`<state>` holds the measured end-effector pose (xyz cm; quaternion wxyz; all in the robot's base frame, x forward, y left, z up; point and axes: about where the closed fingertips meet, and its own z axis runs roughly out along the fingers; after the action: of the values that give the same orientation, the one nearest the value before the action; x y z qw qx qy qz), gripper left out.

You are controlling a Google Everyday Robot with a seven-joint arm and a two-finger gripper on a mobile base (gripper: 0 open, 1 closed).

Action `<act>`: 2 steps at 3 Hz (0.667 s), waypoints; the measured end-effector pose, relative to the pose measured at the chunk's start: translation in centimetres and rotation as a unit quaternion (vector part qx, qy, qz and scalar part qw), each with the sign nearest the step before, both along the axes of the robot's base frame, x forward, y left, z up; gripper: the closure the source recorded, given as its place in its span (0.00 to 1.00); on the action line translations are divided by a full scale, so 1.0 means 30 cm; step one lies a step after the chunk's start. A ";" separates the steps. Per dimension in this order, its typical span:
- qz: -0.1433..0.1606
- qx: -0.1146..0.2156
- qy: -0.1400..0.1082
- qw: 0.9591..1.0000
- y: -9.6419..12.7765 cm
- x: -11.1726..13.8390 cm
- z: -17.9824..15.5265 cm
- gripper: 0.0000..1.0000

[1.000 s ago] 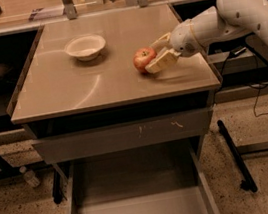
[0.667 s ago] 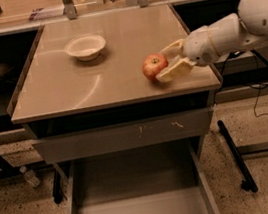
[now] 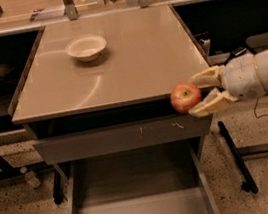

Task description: Place apple into middle drawer

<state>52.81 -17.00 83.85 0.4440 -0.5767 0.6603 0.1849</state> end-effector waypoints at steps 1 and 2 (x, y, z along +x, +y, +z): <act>-0.010 -0.035 -0.024 0.999 -0.049 -0.192 -0.084 1.00; -0.024 -0.044 -0.006 0.999 -0.048 -0.319 -0.285 1.00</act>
Offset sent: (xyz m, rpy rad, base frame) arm -0.1409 -0.0171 -0.1669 -0.1041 0.0423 -0.0935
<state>43.25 -18.43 75.31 0.4265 -0.5812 0.6785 0.1411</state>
